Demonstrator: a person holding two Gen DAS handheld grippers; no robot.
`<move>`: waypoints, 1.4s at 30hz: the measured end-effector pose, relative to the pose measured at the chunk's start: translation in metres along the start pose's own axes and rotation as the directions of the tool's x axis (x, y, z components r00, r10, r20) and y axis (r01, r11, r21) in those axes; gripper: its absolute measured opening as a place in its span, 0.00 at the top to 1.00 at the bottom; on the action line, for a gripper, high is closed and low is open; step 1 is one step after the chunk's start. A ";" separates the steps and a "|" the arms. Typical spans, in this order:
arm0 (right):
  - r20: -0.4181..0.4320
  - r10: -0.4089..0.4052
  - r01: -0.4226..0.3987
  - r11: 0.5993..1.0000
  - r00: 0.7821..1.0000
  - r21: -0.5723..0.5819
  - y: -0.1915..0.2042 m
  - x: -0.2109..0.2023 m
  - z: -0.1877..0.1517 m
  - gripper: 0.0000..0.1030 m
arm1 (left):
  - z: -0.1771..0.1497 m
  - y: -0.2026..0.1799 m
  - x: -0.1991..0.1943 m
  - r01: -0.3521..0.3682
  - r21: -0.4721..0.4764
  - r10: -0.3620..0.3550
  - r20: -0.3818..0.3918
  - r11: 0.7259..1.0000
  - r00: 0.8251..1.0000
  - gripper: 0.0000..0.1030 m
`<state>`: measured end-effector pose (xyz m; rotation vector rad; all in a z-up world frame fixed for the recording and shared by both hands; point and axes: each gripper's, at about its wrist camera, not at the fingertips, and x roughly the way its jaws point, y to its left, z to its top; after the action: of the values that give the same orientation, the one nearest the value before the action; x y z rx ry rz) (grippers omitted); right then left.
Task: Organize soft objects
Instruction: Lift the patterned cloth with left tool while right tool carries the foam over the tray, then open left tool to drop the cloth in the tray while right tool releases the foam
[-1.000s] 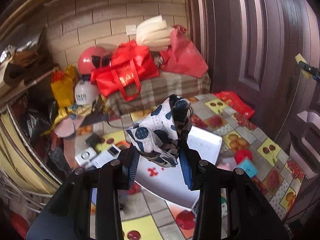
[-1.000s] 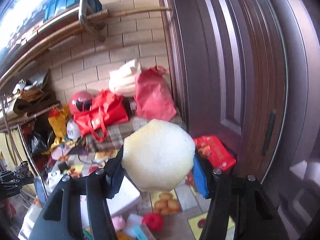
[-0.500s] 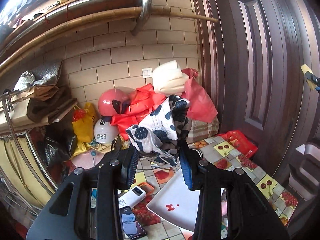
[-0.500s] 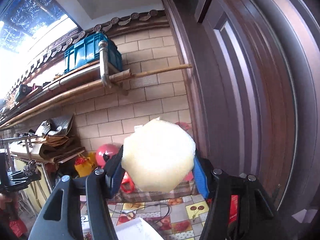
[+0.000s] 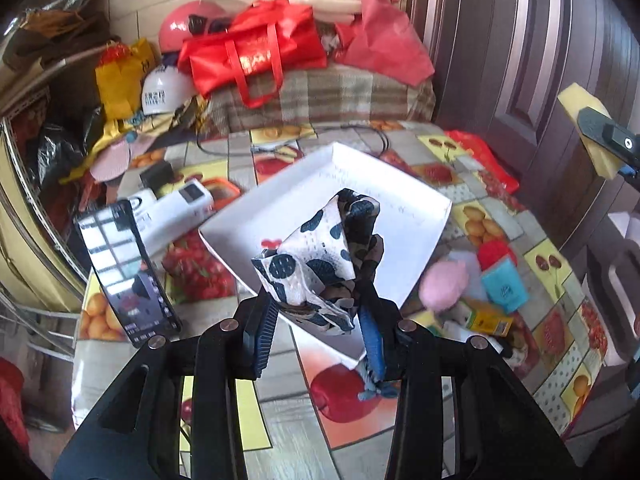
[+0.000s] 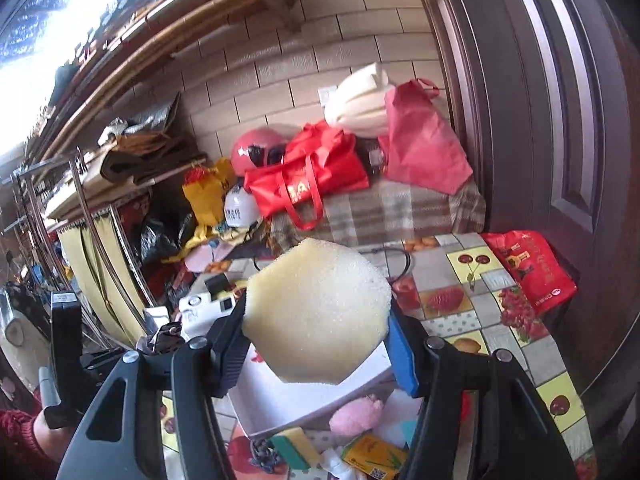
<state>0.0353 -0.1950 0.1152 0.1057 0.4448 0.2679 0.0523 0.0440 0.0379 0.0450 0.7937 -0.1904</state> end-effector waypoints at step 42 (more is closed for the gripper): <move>-0.388 -0.052 0.065 0.998 0.920 0.020 0.008 0.192 -0.079 0.41 | 0.009 0.032 0.138 -0.156 -0.100 0.134 -0.197 0.983 0.971 0.64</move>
<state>0.1654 -0.1309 -0.0336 0.0707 0.8465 0.2226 0.1591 0.0528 -0.0548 0.0128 0.9862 -0.0008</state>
